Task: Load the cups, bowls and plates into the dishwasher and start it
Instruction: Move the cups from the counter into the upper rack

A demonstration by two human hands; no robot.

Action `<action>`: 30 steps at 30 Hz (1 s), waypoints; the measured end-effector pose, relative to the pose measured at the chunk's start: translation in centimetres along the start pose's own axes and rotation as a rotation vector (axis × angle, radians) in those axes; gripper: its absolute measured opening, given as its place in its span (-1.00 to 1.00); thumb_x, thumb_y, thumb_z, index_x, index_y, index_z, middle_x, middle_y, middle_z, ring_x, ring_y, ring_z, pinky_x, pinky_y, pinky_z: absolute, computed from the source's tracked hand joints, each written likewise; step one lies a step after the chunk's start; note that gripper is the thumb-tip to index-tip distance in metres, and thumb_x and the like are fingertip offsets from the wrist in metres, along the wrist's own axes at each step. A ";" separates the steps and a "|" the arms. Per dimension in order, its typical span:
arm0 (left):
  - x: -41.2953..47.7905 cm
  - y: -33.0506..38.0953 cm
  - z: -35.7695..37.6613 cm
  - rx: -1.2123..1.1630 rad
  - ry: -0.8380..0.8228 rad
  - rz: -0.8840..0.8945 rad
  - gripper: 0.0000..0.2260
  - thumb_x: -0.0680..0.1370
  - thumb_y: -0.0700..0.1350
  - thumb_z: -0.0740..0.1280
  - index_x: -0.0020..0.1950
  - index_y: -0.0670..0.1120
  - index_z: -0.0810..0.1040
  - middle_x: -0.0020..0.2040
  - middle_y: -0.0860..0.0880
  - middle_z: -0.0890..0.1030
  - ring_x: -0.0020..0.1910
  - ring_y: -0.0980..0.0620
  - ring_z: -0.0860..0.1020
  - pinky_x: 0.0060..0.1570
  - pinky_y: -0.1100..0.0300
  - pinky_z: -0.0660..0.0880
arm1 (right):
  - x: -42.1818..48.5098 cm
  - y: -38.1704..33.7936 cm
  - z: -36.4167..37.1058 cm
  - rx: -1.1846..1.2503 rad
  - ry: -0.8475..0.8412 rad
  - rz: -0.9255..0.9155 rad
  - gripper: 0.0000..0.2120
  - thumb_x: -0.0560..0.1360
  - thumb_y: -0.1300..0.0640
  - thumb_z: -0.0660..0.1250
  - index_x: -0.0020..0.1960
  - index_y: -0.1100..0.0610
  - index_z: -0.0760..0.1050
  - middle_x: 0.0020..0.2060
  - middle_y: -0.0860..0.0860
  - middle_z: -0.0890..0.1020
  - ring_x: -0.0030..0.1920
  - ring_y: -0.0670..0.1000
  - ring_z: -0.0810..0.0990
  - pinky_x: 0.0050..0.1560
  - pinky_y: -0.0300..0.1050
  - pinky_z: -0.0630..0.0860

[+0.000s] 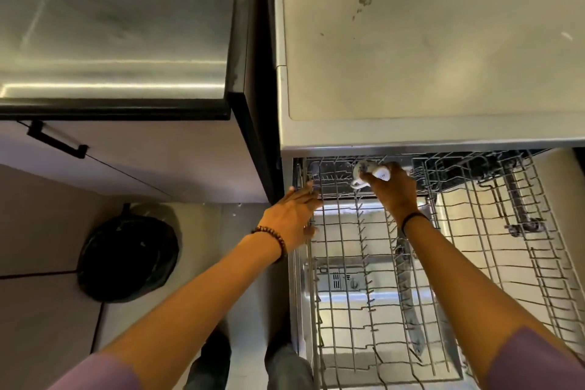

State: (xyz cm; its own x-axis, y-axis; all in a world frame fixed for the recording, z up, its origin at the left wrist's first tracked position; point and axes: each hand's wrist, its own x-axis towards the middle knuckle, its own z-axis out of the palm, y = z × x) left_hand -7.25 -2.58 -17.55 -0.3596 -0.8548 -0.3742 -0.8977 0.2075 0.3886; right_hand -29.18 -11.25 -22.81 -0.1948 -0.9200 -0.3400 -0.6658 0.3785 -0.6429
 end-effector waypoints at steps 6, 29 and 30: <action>0.1 -0.4 0.5 -0.071 0.008 -0.005 -0.45 0.59 -0.03 0.29 0.54 0.05 0.18 0.58 0.05 0.06 0.55 0.10 -0.07 0.33 0.26 -0.22 | 1.4 0.2 1.2 -0.042 -0.094 0.020 -0.47 0.46 -0.08 0.47 0.28 0.23 0.48 0.18 0.20 0.60 0.16 0.18 0.58 0.02 -0.17 0.44; -3.2 1.1 0.5 -0.151 -0.013 -0.003 -0.62 0.58 -0.17 0.28 0.41 -0.03 0.40 0.44 -0.09 0.37 0.42 -0.11 0.33 0.36 -0.04 0.37 | -9.0 -1.9 1.3 -0.089 -0.133 -0.081 -0.66 0.54 0.06 0.40 0.22 0.25 0.51 0.15 0.12 0.61 0.17 0.13 0.57 0.01 -0.26 0.38; -3.9 1.1 -0.1 -0.176 0.013 -0.017 -0.64 0.57 -0.17 0.29 0.38 -0.02 0.43 0.35 -0.10 0.47 0.32 -0.12 0.43 0.28 -0.03 0.45 | -10.0 -2.4 1.2 -0.060 -0.135 -0.120 -0.71 0.54 0.08 0.39 0.17 0.24 0.53 0.09 0.10 0.63 0.04 0.07 0.60 -0.09 -0.38 0.38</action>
State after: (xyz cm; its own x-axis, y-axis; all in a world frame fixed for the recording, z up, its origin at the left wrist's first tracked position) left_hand -6.84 0.99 -15.57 -0.3410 -0.8635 -0.3717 -0.8445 0.1076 0.5247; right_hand -24.69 -2.82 -18.69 -0.0158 -0.9348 -0.3547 -0.7210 0.2565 -0.6437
